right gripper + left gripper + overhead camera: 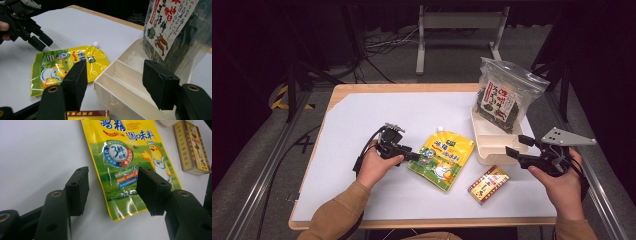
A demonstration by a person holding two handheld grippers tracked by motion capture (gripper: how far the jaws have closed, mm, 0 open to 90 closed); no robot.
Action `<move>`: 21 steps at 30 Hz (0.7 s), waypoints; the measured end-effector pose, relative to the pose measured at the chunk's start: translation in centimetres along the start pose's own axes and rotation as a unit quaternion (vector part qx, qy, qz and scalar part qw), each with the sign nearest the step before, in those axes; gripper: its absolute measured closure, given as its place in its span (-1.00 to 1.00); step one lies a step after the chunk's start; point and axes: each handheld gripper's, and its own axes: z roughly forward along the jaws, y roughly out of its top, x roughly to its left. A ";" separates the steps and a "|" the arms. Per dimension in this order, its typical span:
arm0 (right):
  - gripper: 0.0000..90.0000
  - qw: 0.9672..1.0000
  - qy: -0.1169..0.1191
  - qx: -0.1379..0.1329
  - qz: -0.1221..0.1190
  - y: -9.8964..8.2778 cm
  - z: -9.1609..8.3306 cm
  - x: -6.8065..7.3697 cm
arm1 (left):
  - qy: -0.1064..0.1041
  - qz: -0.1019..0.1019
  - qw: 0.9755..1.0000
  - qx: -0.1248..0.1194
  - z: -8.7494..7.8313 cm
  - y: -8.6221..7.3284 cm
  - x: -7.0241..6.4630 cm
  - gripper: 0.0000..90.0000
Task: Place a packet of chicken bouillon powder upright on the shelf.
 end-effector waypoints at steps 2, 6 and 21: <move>-0.17 1.000 0.001 0.000 0.000 0.0 0.0 0.0 | -0.001 0.000 1.000 0.003 0.1 0.0 0.0 0.00; -0.17 1.000 0.000 -0.003 0.000 0.0 -0.1 0.0 | -0.004 -0.002 1.000 0.013 0.5 -0.2 0.1 0.02; -0.18 1.000 0.000 0.000 -0.001 0.0 0.0 0.1 | -0.024 -0.010 0.999 0.033 1.3 -0.4 0.2 0.06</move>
